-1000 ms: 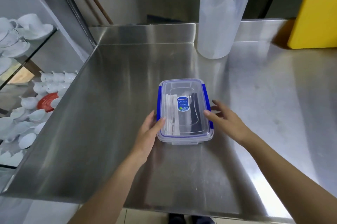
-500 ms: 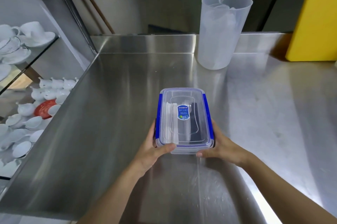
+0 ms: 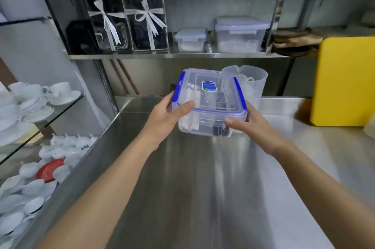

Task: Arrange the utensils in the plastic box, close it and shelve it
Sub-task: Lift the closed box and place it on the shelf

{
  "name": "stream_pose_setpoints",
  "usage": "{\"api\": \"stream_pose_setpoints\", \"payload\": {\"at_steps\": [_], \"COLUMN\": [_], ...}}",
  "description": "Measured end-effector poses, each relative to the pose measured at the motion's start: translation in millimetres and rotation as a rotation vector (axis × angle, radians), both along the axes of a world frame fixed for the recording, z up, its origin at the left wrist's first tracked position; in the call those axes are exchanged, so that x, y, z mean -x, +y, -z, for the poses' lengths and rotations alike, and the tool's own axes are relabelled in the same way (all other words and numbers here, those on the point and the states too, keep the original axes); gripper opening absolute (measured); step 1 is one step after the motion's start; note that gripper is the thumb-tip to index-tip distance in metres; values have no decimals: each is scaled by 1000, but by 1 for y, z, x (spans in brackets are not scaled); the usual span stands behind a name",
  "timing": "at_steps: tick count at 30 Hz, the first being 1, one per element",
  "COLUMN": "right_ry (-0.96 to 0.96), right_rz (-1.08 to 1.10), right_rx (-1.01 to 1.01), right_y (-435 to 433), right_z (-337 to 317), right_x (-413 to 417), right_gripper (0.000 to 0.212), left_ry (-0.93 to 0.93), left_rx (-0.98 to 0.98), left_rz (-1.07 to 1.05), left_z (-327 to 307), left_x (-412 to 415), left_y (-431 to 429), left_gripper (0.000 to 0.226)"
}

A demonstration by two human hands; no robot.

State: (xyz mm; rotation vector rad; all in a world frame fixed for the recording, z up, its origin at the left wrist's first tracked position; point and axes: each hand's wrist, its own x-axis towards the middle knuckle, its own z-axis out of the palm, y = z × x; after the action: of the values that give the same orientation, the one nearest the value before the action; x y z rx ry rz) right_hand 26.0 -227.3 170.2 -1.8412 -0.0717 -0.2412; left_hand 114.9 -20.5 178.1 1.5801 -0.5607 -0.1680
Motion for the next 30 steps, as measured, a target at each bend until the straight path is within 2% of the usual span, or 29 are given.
{"api": "stream_pose_setpoints", "payload": {"at_steps": [3, 6, 9, 12, 14, 15, 17, 19, 21, 26, 28, 30], "right_ry": [-64, -120, -139, -145, -142, -140, -129, -137, -142, -180, -175, -162], "right_rz": [25, 46, 37, 59, 72, 60, 38, 38, 48, 68, 67, 44], "right_rx": [49, 92, 117, 200, 231, 234, 235, 264, 278, 252, 235, 213], "right_y": [-15, -29, -43, -57, -65, -68, -74, -77, -80, -99, -107, -113], "right_z": [-44, -86, -122, -149, -164, -171, -181, -189, -193, -190, -185, -177], "right_x": [-22, -43, -68, -98, -121, -132, -156, -183, -213, -291, -320, -347], "right_gripper": [74, 72, 67, 75, 70, 59, 44, 56, 71, 70, 63, 43], "left_ry": [-86, -147, -191, -212, -230, -244, -257, -256, -253, -205, -192, -172], "left_rx": [5, 14, 12, 28, 15, -8, -26, -8, 10, 48, 54, 50], "left_rz": [-23, -42, -50, -89, -92, -97, -119, -165, -203, -263, -286, -307], "left_z": [-42, -82, -117, -143, -158, -163, -173, -179, -182, -179, -171, -159], "left_x": [-24, -45, -70, -100, -121, -133, -157, -186, -216, -286, -312, -336], "left_y": [-13, -28, -44, -59, -67, -70, -77, -84, -93, -113, -120, -125], "left_gripper": [34, 44, 40, 68, 82, 82, 66, 54, 58, 59, 64, 66]}}
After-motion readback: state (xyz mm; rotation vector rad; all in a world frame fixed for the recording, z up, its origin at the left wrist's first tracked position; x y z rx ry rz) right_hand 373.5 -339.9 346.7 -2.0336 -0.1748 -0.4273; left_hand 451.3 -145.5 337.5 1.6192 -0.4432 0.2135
